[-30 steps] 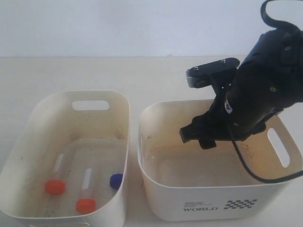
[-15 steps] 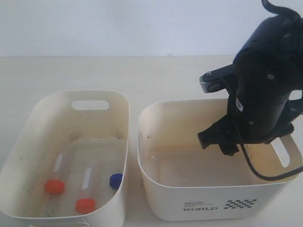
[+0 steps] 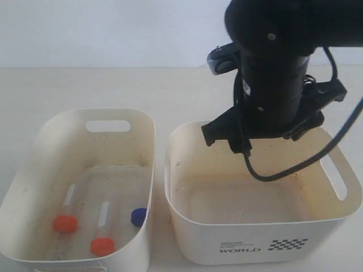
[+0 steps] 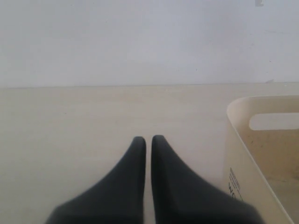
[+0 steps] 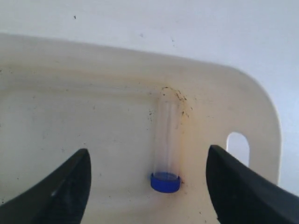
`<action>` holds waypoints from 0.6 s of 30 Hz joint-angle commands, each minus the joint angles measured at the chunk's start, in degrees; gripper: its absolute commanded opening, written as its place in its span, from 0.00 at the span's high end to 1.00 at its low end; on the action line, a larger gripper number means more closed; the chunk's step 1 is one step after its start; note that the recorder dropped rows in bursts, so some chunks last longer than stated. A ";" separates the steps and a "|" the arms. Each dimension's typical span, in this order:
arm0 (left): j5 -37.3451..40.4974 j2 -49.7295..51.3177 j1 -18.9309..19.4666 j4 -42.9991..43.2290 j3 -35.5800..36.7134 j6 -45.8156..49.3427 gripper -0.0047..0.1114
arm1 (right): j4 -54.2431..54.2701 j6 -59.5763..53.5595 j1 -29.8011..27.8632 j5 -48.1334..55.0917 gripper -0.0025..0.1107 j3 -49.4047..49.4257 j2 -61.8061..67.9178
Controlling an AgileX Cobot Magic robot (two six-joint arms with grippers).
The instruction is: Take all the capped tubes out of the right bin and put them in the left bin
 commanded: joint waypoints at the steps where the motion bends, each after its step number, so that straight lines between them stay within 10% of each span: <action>1: -0.36 0.03 0.02 -0.36 -0.21 -0.54 0.92 | -0.89 0.05 2.58 0.60 0.39 -0.84 4.12; 18: -0.36 0.03 0.02 -0.36 -0.21 -0.54 0.92 | -7.14 3.75 2.75 0.60 0.39 6.14 8.10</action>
